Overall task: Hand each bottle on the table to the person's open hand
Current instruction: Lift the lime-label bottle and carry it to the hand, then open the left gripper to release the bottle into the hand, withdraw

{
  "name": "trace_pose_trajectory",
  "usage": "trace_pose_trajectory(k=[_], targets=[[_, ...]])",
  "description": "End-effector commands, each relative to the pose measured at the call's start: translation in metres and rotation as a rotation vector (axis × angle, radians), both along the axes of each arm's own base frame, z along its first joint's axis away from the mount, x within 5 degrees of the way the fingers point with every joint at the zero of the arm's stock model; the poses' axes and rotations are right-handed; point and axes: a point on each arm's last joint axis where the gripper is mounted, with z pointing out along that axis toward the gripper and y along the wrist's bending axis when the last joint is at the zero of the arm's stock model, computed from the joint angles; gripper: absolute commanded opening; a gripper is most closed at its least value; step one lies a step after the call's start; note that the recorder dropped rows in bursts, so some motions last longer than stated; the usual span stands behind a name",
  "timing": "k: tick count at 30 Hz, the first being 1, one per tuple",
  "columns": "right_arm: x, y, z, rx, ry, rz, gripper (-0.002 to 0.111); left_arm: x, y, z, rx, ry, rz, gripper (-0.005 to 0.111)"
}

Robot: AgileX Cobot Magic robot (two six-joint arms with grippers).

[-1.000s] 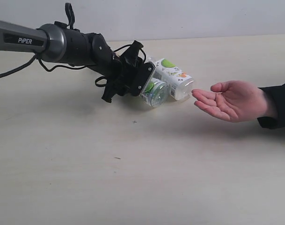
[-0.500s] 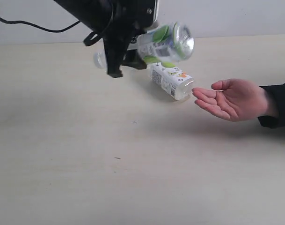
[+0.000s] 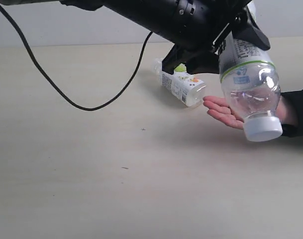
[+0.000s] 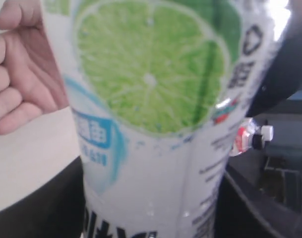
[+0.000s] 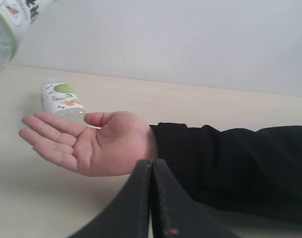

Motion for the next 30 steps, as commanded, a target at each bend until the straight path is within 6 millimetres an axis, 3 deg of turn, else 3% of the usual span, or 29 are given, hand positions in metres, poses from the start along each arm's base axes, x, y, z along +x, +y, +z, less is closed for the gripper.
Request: trace_pose_trajectory(k=[1, 10, 18, 30], targets=[[0.000, 0.000, 0.000, 0.002, -0.013, 0.003, 0.000, 0.012, -0.009, -0.012, -0.048, 0.038, 0.095, 0.000], [0.000, 0.000, 0.000, 0.002, -0.013, 0.003, 0.000, 0.031, -0.031, -0.060, -0.030, 0.084, 0.224, 0.000], [0.000, 0.000, 0.000, 0.002, -0.013, 0.003, 0.000, 0.039, -0.051, -0.075, -0.030, 0.134, 0.147, 0.000], [0.000, 0.000, 0.000, 0.002, -0.013, 0.003, 0.000, 0.036, -0.049, -0.087, 0.056, 0.123, 0.093, 0.000]])
